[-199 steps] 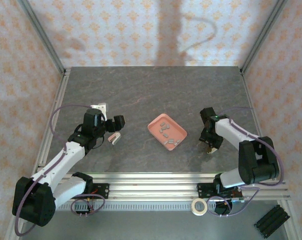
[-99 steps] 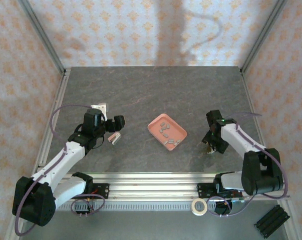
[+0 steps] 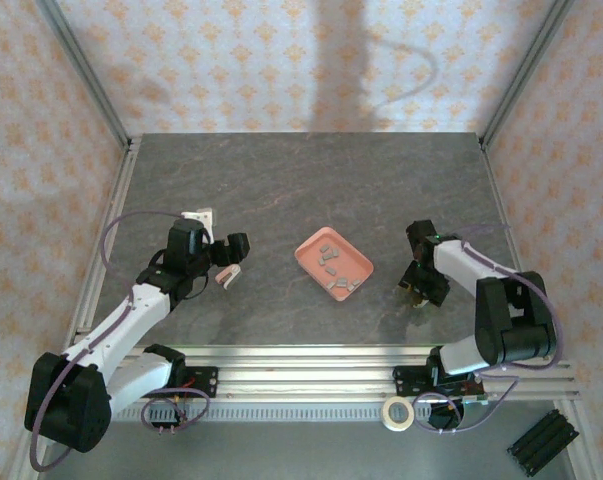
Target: Load the staples into the stapler
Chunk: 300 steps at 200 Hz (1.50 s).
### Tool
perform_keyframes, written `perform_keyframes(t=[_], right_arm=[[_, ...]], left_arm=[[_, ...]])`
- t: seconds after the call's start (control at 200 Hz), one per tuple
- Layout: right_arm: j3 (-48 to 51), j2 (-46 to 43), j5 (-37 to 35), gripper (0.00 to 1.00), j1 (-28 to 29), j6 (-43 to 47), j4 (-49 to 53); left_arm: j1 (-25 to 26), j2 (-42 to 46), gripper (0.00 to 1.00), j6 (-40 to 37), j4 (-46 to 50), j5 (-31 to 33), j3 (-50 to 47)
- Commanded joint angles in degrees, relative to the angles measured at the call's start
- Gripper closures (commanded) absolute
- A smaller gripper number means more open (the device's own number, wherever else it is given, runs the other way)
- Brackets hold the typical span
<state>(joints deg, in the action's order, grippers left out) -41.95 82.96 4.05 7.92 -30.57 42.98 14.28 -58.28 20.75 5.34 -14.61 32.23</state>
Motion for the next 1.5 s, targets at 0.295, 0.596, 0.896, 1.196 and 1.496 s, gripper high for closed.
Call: perform_keyframes(t=[0.295, 0.596, 0.896, 1.196, 1.496], right_arm=[[-1.93, 0.57, -5.07, 0.56, -0.72, 2.7, -1.63], [0.48, -14.15, -0.11, 0.67, 6.11, -0.21, -10.02], [3.31, -20.19, 4.78, 0.67, 21.44, -9.15, -32.66], [-1.13, -15.82, 3.41, 0.67, 33.18, -9.89, -40.87], [-0.41, -15.9, 3.6, 0.67, 36.27, -11.61, -43.82]], left_arm=[[0.22, -2.19, 0.11, -0.19, -2.47, -1.41, -0.46], [2.69, -2.26, 0.23, 3.11, -10.47, -13.18, -3.04], [19.05, -2.45, 0.25, 11.25, -38.79, -12.49, -13.49], [27.04, -14.24, 0.28, 10.18, -51.45, -14.2, -10.87], [29.9, -18.24, 0.29, 6.71, -53.55, -13.55, -7.66]])
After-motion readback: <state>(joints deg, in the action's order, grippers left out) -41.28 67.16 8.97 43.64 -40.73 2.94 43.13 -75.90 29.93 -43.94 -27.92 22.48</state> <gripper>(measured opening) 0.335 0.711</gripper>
